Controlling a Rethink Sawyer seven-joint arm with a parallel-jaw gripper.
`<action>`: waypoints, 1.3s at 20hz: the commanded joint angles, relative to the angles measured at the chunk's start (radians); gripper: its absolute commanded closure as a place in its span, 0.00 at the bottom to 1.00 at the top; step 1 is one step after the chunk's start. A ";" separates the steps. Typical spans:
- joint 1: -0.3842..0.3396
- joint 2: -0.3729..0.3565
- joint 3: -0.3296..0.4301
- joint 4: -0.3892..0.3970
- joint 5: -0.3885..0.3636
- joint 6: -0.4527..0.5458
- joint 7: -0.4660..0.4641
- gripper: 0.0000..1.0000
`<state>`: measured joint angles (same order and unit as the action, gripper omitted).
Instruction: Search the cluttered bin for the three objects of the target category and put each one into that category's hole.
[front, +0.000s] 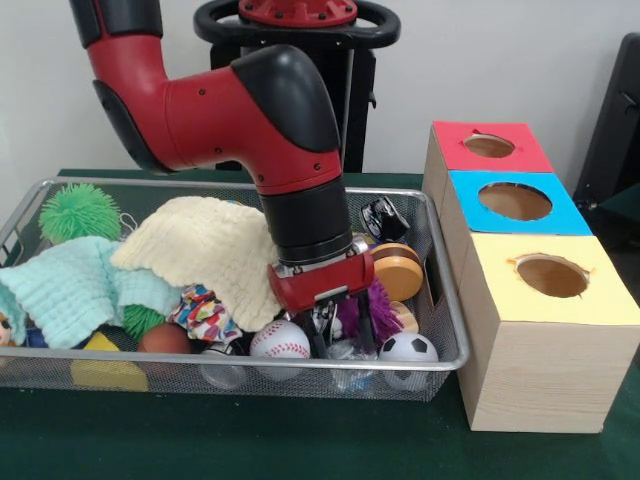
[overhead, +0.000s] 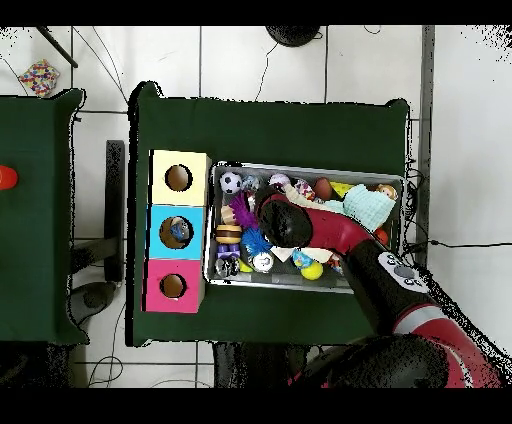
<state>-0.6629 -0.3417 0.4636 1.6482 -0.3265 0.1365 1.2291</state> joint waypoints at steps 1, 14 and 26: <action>-0.019 0.109 0.132 0.000 -0.100 -0.193 0.121 0.00; -0.029 0.117 0.146 -0.018 -0.141 -0.193 0.137 0.00; -0.021 0.106 0.141 -0.023 -0.157 -0.146 0.104 1.00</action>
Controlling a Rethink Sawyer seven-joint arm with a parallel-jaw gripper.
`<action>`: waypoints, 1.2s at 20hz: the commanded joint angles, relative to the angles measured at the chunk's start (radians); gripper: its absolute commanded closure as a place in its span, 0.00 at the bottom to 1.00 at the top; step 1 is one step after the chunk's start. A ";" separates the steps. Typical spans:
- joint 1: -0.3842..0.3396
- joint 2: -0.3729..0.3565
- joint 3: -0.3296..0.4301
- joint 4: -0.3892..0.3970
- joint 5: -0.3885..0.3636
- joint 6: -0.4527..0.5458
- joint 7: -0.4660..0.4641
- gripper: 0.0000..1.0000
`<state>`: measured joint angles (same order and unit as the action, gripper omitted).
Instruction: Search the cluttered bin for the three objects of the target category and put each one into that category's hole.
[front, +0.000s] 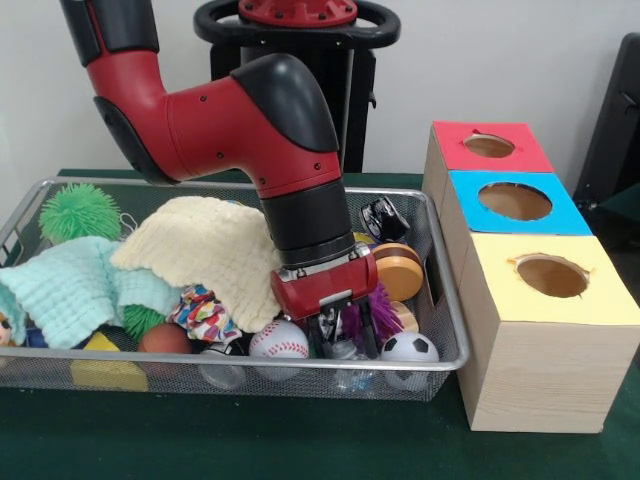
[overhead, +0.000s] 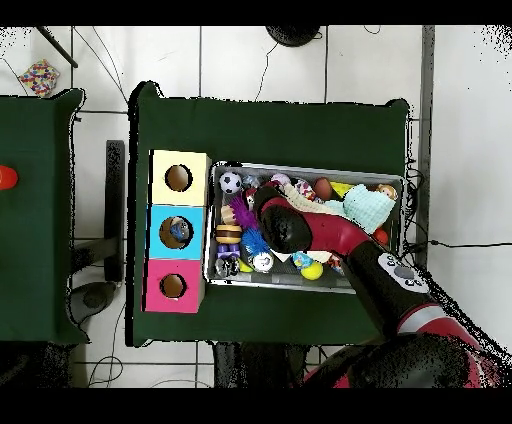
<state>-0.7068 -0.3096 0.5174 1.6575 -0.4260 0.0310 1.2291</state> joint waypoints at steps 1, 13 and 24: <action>0.031 0.067 0.077 -0.035 -0.058 -0.034 0.101 1.00; -0.001 -0.139 0.066 0.079 -0.002 0.072 0.116 1.00; -0.013 -0.268 0.074 0.140 0.055 0.148 0.133 1.00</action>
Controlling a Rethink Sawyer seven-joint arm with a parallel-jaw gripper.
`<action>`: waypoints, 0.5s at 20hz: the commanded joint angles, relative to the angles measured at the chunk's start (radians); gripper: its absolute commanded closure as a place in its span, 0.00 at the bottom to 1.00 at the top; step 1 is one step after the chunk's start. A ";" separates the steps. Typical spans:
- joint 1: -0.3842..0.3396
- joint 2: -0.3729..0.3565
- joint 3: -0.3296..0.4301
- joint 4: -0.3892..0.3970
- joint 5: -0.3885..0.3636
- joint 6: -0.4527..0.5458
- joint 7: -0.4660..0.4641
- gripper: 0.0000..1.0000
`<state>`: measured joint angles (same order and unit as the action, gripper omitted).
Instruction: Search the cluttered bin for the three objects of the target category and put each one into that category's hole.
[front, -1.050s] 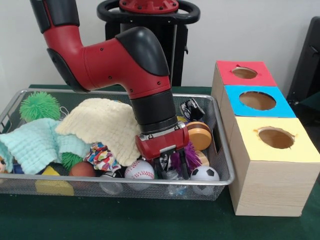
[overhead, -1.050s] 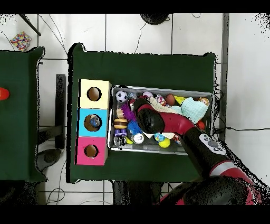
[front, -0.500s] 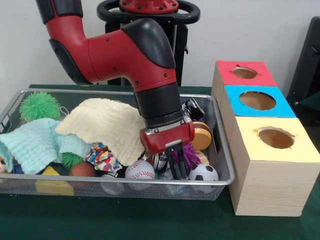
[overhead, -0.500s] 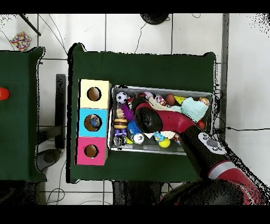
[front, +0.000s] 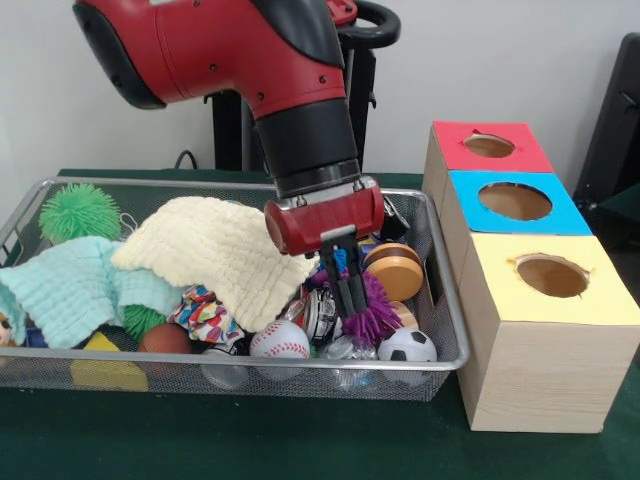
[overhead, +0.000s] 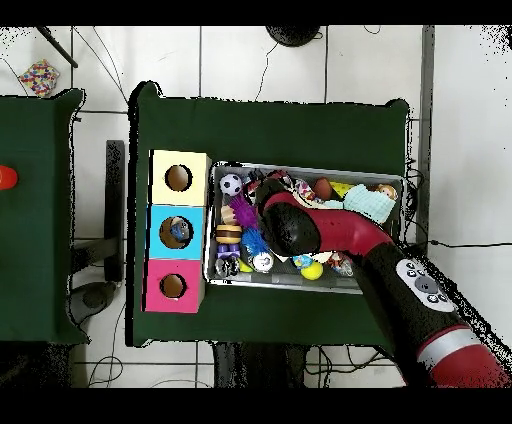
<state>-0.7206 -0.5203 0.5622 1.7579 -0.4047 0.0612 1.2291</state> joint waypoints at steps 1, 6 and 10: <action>0.026 -0.039 -0.008 0.019 0.016 0.112 0.123 1.00; 0.167 0.034 -0.178 -0.082 0.002 0.124 0.139 1.00; 0.181 0.070 -0.185 -0.105 0.010 0.176 0.104 1.00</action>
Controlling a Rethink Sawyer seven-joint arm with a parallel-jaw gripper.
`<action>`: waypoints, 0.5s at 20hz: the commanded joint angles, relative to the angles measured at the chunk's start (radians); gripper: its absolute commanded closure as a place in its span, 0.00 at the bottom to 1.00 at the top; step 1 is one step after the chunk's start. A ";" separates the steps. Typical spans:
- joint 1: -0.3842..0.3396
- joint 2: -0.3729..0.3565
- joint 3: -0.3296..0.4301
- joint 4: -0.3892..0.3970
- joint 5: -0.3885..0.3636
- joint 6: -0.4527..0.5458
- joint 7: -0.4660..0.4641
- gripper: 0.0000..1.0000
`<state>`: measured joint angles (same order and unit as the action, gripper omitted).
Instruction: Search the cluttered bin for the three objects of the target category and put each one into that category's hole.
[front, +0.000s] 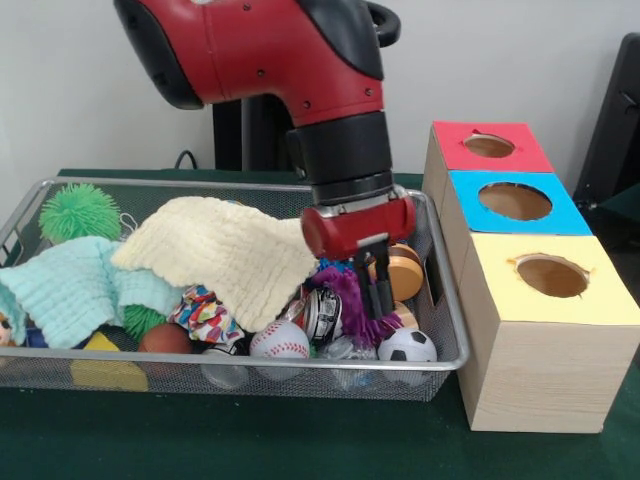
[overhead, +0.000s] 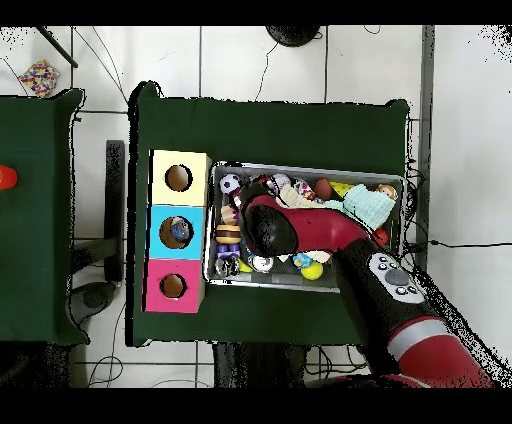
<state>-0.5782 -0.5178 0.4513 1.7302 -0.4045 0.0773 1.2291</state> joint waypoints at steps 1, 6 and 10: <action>0.040 0.073 -0.074 -0.080 0.015 0.176 0.098 1.00; 0.042 0.085 -0.070 -0.093 0.016 0.223 0.077 1.00; 0.071 0.079 -0.107 -0.115 -0.003 0.251 0.076 1.00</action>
<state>-0.5120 -0.4702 0.4183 1.7102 -0.4045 0.1925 1.2291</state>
